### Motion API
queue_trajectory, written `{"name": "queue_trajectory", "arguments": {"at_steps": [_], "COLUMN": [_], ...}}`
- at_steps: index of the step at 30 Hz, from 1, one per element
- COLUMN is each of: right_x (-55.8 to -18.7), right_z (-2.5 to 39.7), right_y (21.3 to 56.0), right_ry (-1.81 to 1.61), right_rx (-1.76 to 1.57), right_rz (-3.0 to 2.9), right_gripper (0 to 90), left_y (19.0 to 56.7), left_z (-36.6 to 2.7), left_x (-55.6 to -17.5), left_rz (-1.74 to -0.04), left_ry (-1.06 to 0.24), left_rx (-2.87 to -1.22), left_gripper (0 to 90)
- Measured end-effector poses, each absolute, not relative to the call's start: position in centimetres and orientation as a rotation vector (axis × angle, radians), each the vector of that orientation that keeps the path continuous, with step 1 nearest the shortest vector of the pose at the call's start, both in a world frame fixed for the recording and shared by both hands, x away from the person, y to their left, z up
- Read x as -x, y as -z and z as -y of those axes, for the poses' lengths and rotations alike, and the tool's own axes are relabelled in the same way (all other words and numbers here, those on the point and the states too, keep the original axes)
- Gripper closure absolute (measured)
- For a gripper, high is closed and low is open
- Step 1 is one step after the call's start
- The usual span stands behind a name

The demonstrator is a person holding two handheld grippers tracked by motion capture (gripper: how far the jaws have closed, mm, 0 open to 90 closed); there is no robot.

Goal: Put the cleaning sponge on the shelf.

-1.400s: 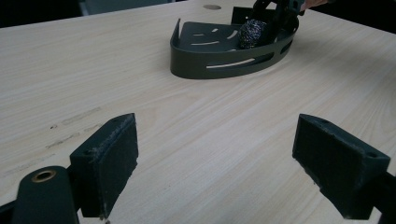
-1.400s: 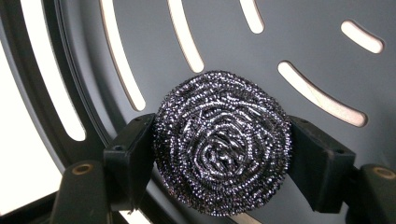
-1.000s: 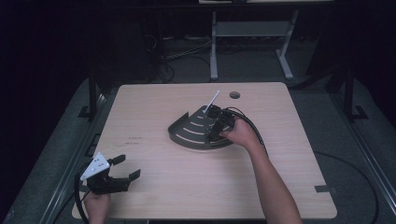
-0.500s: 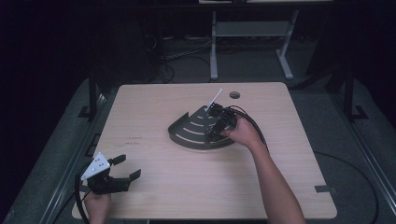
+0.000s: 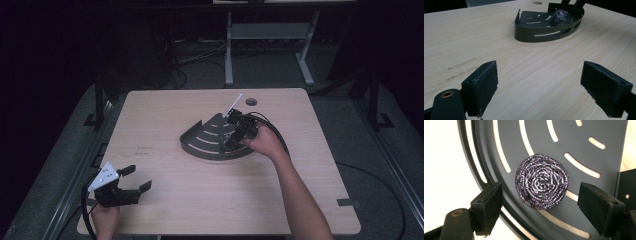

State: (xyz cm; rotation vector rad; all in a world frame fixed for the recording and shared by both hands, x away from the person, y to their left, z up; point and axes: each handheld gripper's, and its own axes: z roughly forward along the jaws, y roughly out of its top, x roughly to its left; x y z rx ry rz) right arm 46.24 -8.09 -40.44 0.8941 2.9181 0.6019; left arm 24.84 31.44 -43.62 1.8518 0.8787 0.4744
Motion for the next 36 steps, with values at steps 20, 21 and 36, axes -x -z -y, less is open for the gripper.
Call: {"name": "queue_trajectory", "arguments": {"at_steps": [20,21,36], "right_x": [-43.9,-43.8,-42.5], "right_z": [9.5,9.5,10.7], "right_y": [39.5,39.4,38.7], "right_ry": [-0.622,-0.627,-0.641], "right_rx": [-0.876,-0.873,-0.871], "right_rz": [-2.898,-2.897,-2.896], "right_gripper": [18.9,19.0,18.7], "left_y": [43.5,43.5,43.6], "left_z": [-31.4,-31.4,-31.3], "left_x": [-24.7,-24.7,-24.7], "left_rz": [-0.868,-0.868,-0.871], "left_ry": [-0.478,-0.480,-0.477], "left_rx": [-1.854,-1.853,-1.857], "left_gripper": [13.7,13.7,13.7]}}
